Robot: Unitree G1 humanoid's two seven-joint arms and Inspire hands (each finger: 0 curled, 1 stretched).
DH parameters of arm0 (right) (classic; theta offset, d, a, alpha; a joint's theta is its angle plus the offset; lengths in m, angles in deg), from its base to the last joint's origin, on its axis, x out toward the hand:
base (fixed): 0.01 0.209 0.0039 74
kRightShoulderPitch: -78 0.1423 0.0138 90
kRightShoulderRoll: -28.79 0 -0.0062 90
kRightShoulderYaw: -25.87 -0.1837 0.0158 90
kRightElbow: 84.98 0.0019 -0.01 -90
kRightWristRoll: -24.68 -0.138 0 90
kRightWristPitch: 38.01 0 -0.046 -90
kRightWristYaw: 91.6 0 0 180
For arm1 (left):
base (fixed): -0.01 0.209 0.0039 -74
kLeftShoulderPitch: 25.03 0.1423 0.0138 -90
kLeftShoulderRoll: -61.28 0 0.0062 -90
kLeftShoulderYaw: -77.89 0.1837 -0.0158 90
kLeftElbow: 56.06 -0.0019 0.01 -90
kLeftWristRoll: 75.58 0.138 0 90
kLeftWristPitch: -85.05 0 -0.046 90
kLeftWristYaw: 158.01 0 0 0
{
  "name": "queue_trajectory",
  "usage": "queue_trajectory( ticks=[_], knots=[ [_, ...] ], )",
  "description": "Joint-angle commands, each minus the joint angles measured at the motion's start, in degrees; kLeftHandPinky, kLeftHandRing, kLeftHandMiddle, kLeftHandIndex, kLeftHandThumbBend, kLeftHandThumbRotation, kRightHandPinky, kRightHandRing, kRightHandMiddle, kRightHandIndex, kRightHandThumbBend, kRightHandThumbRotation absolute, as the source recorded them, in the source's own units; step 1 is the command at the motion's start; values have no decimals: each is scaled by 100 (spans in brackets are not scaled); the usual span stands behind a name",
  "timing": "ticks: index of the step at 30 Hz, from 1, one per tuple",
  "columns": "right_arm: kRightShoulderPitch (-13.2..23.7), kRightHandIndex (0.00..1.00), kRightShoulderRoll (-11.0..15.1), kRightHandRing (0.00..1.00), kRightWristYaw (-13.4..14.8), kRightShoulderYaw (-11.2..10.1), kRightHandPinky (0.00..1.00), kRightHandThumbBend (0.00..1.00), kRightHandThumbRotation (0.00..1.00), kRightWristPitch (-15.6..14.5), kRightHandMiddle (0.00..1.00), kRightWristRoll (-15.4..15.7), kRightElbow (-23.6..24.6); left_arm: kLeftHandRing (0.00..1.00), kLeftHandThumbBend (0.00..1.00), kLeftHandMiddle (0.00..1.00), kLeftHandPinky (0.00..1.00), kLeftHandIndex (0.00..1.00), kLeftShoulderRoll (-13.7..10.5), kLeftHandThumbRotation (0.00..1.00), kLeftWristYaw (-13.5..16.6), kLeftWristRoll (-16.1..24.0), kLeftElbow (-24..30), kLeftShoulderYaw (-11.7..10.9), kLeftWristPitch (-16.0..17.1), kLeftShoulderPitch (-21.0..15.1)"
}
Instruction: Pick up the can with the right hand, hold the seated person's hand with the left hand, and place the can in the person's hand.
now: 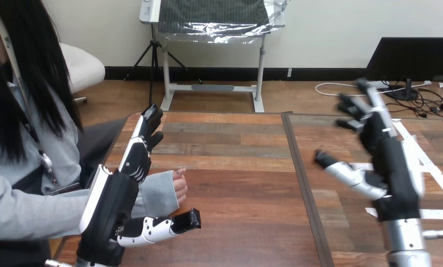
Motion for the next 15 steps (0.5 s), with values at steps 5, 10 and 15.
queue_trajectory(
  ticks=[5,10,15],
  knots=[
    [639,95,259,87,263,-212,82,100,45,234,89,27,157,100,100,100,97,100,-36,47,-42,-102,248,17,32,-153],
    [656,95,350,87,405,-302,84,100,46,271,89,87,182,100,100,100,97,100,-31,47,-30,-83,239,4,57,-150],
    [665,95,416,89,598,-372,86,100,47,271,90,174,203,100,100,100,97,100,-41,47,-35,-87,228,-1,67,-156]
  ],
)
